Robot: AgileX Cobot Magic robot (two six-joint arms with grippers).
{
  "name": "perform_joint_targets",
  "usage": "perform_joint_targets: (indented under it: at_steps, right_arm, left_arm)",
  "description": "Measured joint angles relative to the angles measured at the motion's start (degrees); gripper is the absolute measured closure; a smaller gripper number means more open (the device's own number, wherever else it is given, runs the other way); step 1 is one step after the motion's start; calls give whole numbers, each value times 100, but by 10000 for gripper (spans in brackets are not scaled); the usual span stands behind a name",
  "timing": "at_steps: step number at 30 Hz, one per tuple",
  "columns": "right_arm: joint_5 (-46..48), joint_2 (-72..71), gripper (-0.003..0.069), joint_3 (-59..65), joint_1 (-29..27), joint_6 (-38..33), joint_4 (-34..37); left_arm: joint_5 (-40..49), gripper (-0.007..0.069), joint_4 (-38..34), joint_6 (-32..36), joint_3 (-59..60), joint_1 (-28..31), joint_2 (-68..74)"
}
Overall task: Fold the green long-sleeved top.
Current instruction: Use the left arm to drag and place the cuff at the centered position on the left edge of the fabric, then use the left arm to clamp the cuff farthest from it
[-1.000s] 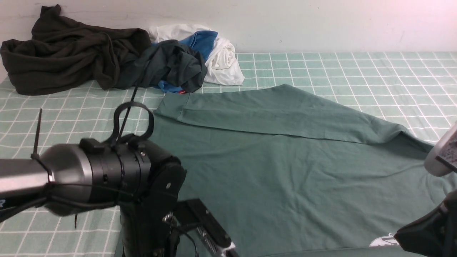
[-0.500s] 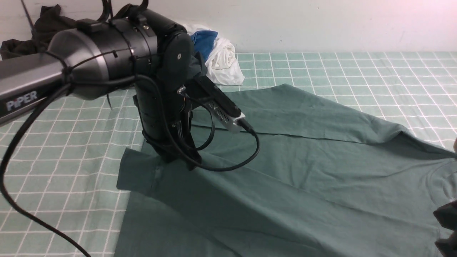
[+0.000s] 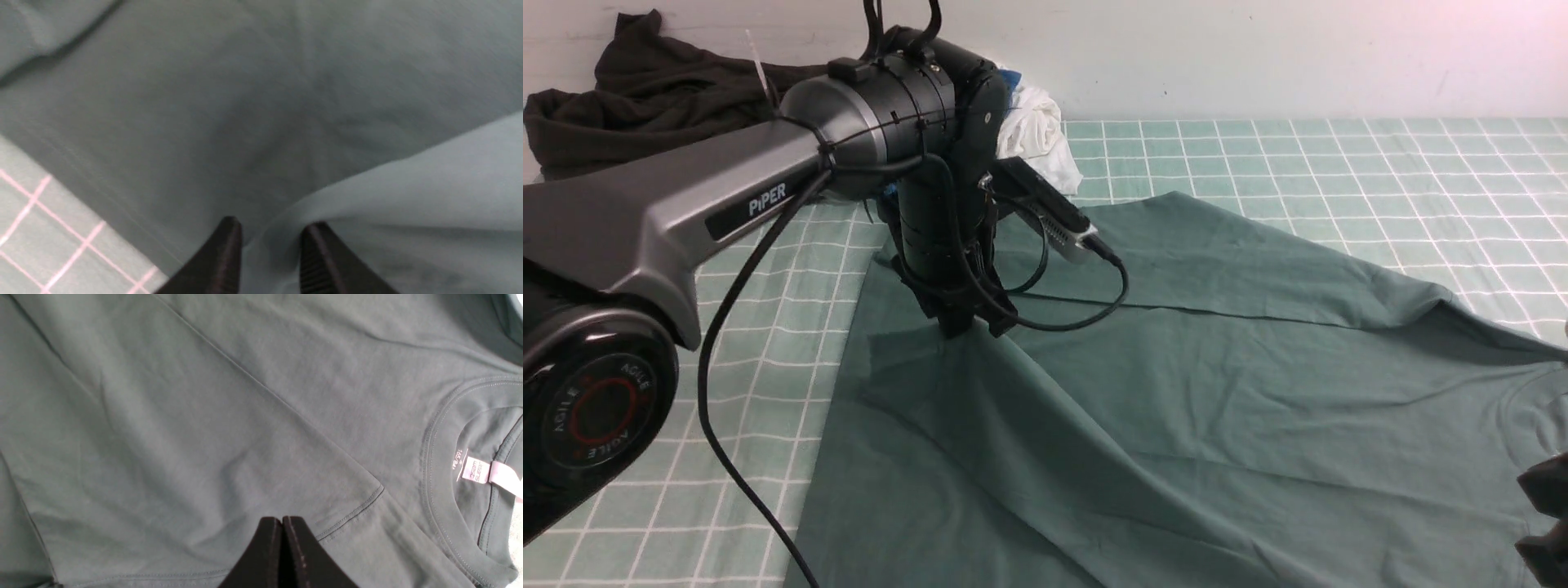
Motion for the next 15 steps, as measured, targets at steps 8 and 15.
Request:
perform_joint_targets:
  at_steps: [8, 15]
  right_arm:
    - [-798, 30, 673, 0, 0, 488, -554]
    - [-1287, 647, 673, -17, -5, 1093, -1089]
  left_arm:
    - [-443, 212, -190, -1145, -734, 916, 332]
    - [-1463, 204, -817, -1395, -1121, 1521, 1045]
